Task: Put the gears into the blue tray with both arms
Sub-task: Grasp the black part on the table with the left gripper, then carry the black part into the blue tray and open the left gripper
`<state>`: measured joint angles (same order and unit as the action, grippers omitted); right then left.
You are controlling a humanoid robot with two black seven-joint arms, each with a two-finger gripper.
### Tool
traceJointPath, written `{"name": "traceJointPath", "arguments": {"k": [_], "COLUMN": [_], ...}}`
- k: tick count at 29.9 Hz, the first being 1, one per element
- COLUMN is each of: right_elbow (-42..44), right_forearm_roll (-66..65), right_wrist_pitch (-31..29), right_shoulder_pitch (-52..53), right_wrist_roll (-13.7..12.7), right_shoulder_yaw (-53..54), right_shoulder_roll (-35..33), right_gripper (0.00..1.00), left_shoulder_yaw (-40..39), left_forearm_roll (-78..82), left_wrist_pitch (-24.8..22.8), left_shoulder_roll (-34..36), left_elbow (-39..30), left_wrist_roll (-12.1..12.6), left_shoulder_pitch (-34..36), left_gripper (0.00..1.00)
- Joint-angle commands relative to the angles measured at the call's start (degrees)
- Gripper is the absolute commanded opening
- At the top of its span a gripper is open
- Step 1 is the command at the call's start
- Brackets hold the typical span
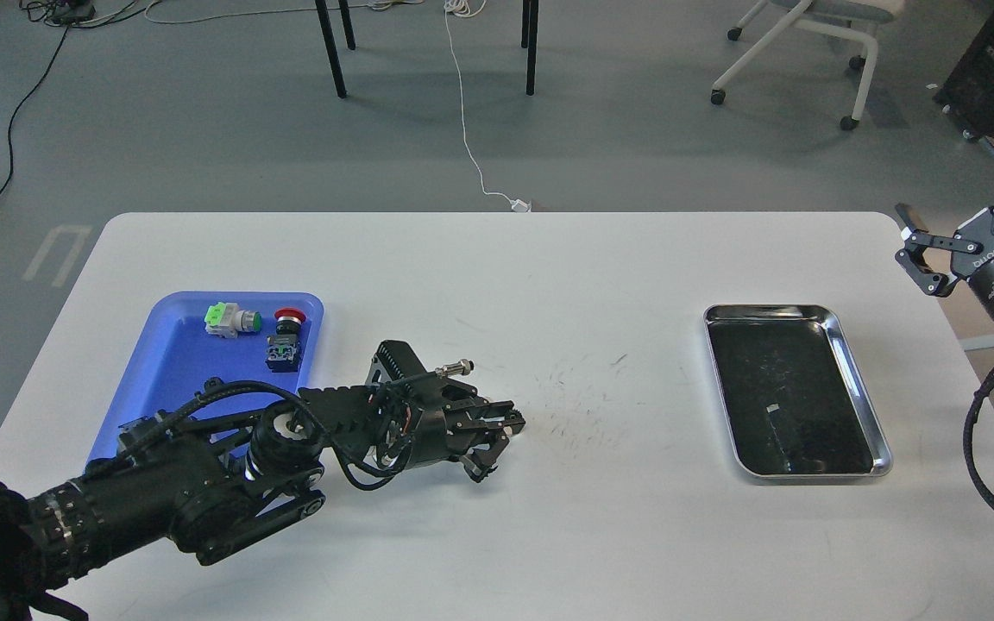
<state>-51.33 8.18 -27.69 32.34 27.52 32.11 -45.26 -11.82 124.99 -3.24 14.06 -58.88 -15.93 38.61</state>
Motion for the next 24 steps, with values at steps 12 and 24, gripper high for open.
{"name": "traceJointPath", "arguments": {"k": [12,24], "right_elbow": [0.26,-0.18], "right_forearm_roll": [-0.18,-0.18], "right_wrist_pitch": [-0.17,0.18], "right_shoulder_pitch": [0.44,1.23], "right_wrist_roll": [-0.01,-0.01], "right_shoulder_yaw": [0.50,0.50], "right_shoulder_roll": [-0.10,1.05], "right_gripper": [0.98,0.98], "left_shoulder_yaw": [-5.49,-5.40], "left_forearm_roll": [0.01,-12.57], "left_wrist_pitch": [6.30,7.81], "left_shoulder_roll": [25.99,33.31], "left_elbow": [-11.87,8.94], "left_wrist_roll": [-2.26,-7.01], "left_shoulder_pitch": [-0.03,-2.92], "left_gripper": [0.12,0.12]}}
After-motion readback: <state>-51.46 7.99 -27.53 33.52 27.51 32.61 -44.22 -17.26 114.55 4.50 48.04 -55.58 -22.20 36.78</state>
